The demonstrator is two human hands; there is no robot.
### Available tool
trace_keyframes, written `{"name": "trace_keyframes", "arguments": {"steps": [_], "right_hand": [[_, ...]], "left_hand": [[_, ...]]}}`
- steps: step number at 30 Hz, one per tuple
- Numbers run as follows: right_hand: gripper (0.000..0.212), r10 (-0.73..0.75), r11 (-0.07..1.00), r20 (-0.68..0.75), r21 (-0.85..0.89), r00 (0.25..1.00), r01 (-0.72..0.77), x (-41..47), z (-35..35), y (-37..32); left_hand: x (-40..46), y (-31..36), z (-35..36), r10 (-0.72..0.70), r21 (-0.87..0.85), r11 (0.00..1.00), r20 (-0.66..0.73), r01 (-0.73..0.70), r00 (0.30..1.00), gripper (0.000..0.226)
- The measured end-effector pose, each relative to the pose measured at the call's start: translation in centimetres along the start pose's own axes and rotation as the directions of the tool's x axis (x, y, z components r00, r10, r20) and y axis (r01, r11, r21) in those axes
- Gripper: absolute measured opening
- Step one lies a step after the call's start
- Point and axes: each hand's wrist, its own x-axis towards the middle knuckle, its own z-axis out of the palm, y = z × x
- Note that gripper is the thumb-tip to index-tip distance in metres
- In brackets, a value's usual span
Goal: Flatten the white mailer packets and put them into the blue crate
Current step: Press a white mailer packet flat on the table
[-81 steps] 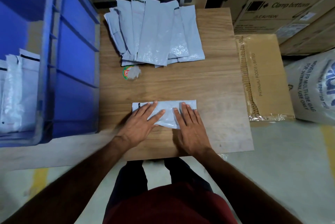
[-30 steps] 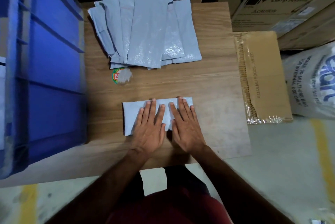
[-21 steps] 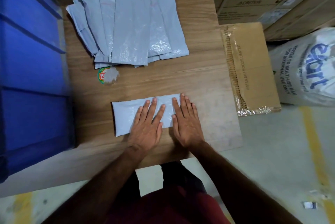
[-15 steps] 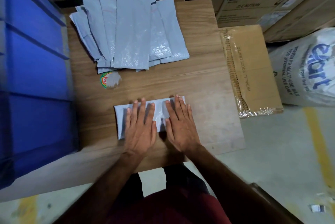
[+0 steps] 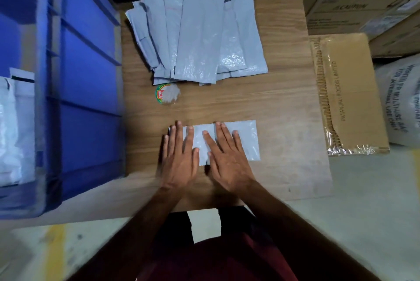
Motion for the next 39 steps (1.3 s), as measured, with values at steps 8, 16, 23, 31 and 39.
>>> {"name": "trace_keyframes", "arguments": {"steps": [8,16,23,31,39], "right_hand": [[0.065,-0.004,1.000,0.068,-0.016,0.998,0.006,0.3,0.4,0.0],[0.085,0.003,1.000,0.074,-0.013,0.997,-0.002,-3.1,-2.4,3.4],[0.075,0.033,0.996,0.130,-0.087,0.991,-0.022,-1.1,-4.8,3.7],[0.072,-0.067,0.996,-0.120,-0.060,0.990,0.060,1.6,-13.7,1.4],[0.067,-0.111,0.994,-0.280,-0.050,0.954,0.101,6.5,-21.1,-6.5]], "left_hand": [[-0.1,-0.6,0.1,0.045,-0.003,0.999,0.076,-0.045,0.996,0.071],[1.3,-3.5,-1.3,0.440,0.056,0.888,0.178,-0.456,0.880,0.061],[2.2,-2.3,-3.9,0.418,0.137,0.875,0.270,-0.464,0.867,0.064],[6.4,2.0,-15.0,0.417,0.213,0.885,0.034,-0.414,0.908,0.074],[7.3,-1.8,-27.1,0.402,0.274,0.885,-0.044,-0.375,0.915,0.062]]}}
